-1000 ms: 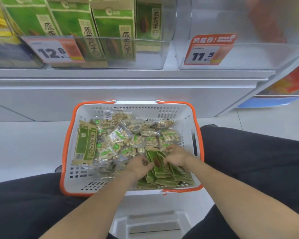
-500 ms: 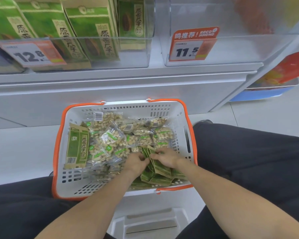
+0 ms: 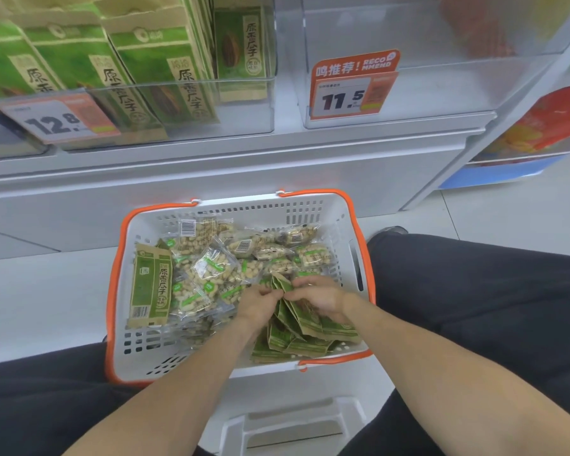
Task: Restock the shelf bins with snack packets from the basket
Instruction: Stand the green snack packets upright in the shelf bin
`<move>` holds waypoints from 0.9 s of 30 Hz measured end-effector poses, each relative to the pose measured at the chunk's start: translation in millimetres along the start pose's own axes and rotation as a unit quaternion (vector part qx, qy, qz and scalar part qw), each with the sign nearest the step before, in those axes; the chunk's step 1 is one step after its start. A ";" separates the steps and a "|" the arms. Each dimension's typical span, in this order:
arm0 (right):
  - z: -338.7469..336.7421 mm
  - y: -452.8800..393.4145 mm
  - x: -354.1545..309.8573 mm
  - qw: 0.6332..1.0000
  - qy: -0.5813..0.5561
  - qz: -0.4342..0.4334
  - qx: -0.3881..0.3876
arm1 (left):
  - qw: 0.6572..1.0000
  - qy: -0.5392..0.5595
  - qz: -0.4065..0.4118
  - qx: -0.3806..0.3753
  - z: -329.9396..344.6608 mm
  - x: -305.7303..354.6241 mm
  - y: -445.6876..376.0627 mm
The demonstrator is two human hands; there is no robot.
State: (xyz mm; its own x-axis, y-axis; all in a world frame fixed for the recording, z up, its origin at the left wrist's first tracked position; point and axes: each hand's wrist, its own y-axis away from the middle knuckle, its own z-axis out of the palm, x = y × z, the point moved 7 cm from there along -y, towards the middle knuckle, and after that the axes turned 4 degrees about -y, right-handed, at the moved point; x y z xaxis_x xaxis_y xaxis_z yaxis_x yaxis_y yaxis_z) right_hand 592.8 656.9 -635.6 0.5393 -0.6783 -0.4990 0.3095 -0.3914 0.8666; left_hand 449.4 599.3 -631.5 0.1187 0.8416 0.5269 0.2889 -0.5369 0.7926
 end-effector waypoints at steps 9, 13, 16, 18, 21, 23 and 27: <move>-32.9 9.1 -7.9 0.920 0.377 -0.004 0.109 | 0.983 -0.165 -0.044 -0.070 10.4 -23.2 12.6; -29.1 8.9 11.4 0.919 0.381 0.042 0.090 | 0.973 -0.231 0.002 -0.031 8.9 -17.1 11.2; -28.5 10.4 13.8 0.930 0.357 0.047 0.080 | 0.960 -0.268 0.074 0.023 5.8 0.7 20.4; -30.6 10.2 15.8 0.938 0.337 0.057 0.063 | 0.955 -0.259 0.129 0.059 4.5 12.2 21.1; -30.1 8.9 18.1 0.960 0.268 0.062 0.048 | 0.956 -0.246 0.153 0.036 12.9 17.2 17.4; -25.8 6.9 19.6 0.972 0.220 0.053 0.056 | 0.959 -0.249 0.136 0.006 19.7 14.4 14.8; -19.7 4.9 19.7 0.975 0.206 0.011 0.084 | 0.953 -0.271 0.132 0.004 22.4 13.8 11.3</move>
State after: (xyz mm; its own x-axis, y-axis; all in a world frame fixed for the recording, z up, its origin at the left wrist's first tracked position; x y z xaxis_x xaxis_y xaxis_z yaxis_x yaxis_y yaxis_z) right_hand 620.4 653.8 -641.1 0.8240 -0.3938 -0.4074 0.1805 -0.4991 0.8476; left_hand 475.6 606.1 -622.2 0.6615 0.5842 0.4702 0.1870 -0.7357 0.6509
